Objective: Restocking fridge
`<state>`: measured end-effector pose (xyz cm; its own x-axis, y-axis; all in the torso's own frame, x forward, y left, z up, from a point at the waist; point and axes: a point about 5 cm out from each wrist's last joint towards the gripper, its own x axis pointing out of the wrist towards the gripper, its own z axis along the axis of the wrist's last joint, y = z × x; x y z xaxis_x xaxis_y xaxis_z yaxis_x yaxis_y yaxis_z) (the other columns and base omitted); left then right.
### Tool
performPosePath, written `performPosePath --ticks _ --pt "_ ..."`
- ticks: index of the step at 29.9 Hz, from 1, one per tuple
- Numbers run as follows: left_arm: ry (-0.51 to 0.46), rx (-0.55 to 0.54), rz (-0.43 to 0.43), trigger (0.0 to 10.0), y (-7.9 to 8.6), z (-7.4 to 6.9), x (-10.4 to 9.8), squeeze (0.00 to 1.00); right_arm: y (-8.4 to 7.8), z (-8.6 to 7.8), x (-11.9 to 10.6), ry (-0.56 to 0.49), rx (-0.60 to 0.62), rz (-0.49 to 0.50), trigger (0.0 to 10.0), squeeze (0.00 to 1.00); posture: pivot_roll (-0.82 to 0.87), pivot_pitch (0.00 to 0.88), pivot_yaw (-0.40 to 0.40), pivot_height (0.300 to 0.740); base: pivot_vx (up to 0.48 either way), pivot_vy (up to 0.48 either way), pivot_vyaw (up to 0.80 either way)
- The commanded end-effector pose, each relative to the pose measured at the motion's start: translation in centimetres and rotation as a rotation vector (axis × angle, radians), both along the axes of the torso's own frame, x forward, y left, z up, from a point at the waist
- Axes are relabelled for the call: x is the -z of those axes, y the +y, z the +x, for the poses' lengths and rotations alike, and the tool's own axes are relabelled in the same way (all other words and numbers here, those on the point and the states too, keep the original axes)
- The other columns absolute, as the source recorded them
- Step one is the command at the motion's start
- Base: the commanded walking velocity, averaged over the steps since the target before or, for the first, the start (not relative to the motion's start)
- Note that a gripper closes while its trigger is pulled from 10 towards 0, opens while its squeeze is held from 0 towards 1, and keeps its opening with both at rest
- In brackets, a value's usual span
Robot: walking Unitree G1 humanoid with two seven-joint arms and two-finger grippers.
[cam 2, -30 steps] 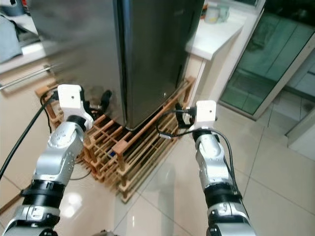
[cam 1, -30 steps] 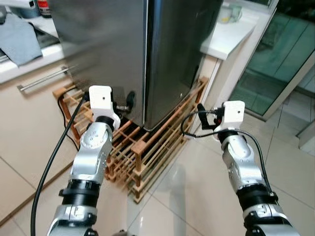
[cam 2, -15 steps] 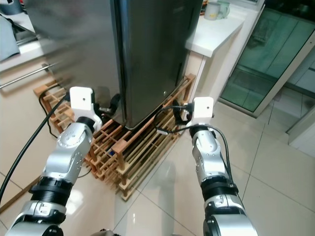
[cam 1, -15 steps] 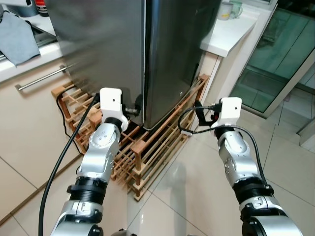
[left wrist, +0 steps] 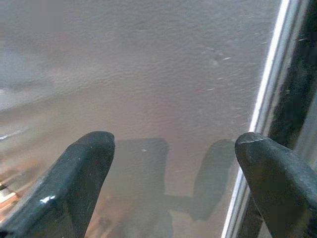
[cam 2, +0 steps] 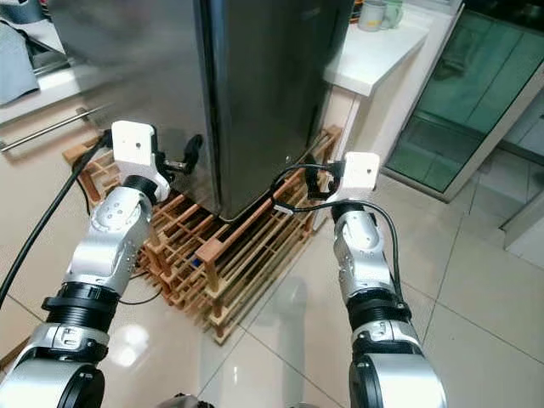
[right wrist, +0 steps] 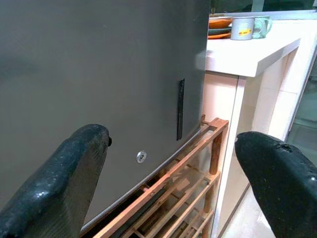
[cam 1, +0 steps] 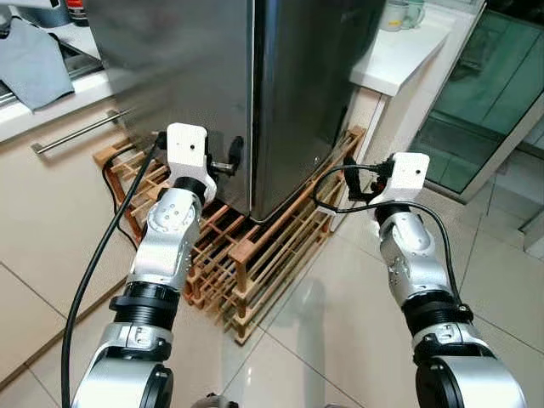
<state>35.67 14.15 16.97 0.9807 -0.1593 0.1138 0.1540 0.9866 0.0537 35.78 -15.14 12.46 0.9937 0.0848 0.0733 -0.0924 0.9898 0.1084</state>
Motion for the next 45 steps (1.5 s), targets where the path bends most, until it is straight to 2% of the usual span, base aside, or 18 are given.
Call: performPosePath --ticks 1,6,9,10,11,13,16,21,26,30,33,37,42,45 --pt "-0.021 0.018 0.000 10.0 -0.5 0.0 -0.6 0.00 0.7 0.2 -1.5 -0.069 -0.016 -0.012 10.0 0.28 0.02 0.000 -0.003 0.740 0.000 0.000 0.00" --pt "-0.037 0.029 -0.039 10.0 -1.2 0.2 -1.1 0.00 1.3 0.1 -2.2 -0.104 -0.028 -0.008 10.0 0.28 0.02 0.000 -0.016 0.740 0.000 0.000 0.00" --pt "0.060 0.079 -0.205 10.0 -2.7 1.4 -1.0 0.00 1.8 -0.3 -2.6 -0.128 -0.050 -0.020 10.0 0.28 0.00 0.000 -0.029 0.740 0.000 0.000 0.00" --pt "0.060 0.079 -0.205 10.0 -2.7 1.4 -1.0 0.00 1.8 -0.3 -2.6 -0.128 -0.050 -0.020 10.0 0.28 0.00 0.000 -0.029 0.740 0.000 0.000 0.00" --pt "0.062 0.080 -0.195 10.0 -2.8 1.7 -1.1 0.00 1.9 -0.4 -2.5 -0.128 -0.054 -0.024 10.0 0.28 0.00 0.000 -0.029 0.740 0.000 0.000 0.00" --pt "0.017 0.124 -0.199 10.0 -3.5 2.4 -2.8 0.00 1.5 -0.4 -2.5 -0.122 -0.045 -0.029 10.0 0.28 -0.01 0.000 -0.030 0.740 0.000 0.000 0.00" --pt "-0.003 0.157 -0.188 10.0 -3.8 2.5 -3.6 0.00 1.1 -0.3 -2.6 -0.120 -0.034 -0.030 10.0 0.28 -0.03 0.000 -0.024 0.740 0.000 0.000 0.00" --pt "0.006 0.303 -0.152 10.0 -5.4 2.2 -4.5 0.00 0.1 -0.6 -2.3 -0.098 0.004 -0.021 10.0 0.28 -0.05 0.000 -0.010 0.740 0.000 0.000 0.00" --pt "0.054 0.400 -0.018 10.0 -6.1 0.9 -3.4 0.00 -0.4 -1.2 -1.1 -0.058 0.024 -0.012 10.0 0.28 -0.06 0.000 0.000 0.740 0.000 0.000 0.00" --pt "0.105 0.438 0.012 10.0 -6.1 -0.4 -1.9 0.00 -0.5 -1.6 -0.5 -0.035 0.022 -0.019 10.0 0.28 -0.06 0.000 -0.008 0.740 0.000 0.000 0.00" --pt "0.115 0.425 -0.010 10.0 -6.0 -1.2 -1.4 0.00 -0.5 -1.7 -0.1 -0.016 0.013 -0.030 10.0 0.28 -0.05 0.000 -0.024 0.740 0.000 0.000 0.00" --pt "0.099 0.407 -0.038 10.0 -6.1 -1.3 -1.6 0.00 -0.6 -1.7 0.0 -0.008 0.006 -0.037 10.0 0.28 -0.04 0.000 -0.031 0.740 0.000 0.000 0.00" --pt "0.067 0.346 -0.054 10.0 -5.9 -0.7 -2.4 0.00 -0.6 -1.4 -0.1 -0.005 0.003 -0.044 10.0 0.28 -0.04 0.000 -0.028 0.740 0.000 0.000 0.00" --pt "0.045 0.280 -0.068 10.0 -5.1 -0.3 -3.0 0.00 -0.5 -1.4 -0.1 -0.008 0.003 -0.044 10.0 0.28 -0.05 0.000 -0.021 0.740 0.000 0.000 0.00"
